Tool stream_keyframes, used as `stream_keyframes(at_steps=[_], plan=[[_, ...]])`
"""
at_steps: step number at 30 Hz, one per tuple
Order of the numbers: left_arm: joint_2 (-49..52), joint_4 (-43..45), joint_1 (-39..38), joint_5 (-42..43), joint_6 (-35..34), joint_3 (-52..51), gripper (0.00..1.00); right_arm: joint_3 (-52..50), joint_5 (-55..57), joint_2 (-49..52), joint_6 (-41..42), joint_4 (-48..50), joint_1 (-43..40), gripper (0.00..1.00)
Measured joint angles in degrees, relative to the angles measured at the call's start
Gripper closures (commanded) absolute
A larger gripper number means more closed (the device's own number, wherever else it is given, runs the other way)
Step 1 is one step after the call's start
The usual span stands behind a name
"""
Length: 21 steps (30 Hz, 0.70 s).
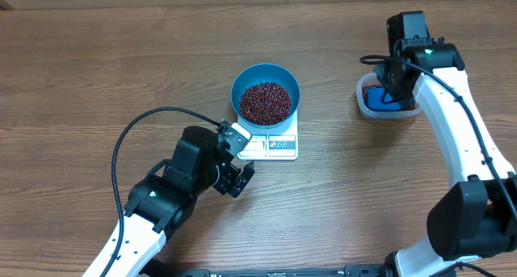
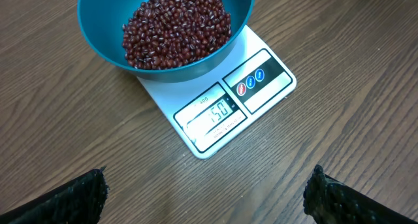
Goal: Scoop item into bowl and weigh 150g on scale
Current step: 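Lower the blue scoop into the bean tub with the right gripper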
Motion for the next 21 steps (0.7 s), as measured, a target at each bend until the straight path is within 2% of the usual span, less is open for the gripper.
stream_keyframes(at_steps=[9,10,13,14,17,21], plan=[[0.0,0.0,0.0,0.0,0.0,0.0,0.0,0.0,0.0,0.0,0.0,-0.7,-0.2,0.75],[0.0,0.0,0.0,0.0,0.0,0.0,0.0,0.0,0.0,0.0,-0.2,-0.8,-0.2,0.72],[0.0,0.0,0.0,0.0,0.0,0.0,0.01,0.0,0.0,0.0,-2.3,-1.1,-0.2,0.5],[0.0,0.0,0.0,0.0,0.0,0.0,0.0,0.0,0.0,0.0,-4.0,-1.3,-0.3,0.34],[0.0,0.0,0.0,0.0,0.0,0.0,0.0,0.0,0.0,0.0,-8.4,-2.7,-1.4,0.19],[0.0,0.0,0.0,0.0,0.0,0.0,0.0,0.0,0.0,0.0,-10.9,-4.0,-3.2,0.11]])
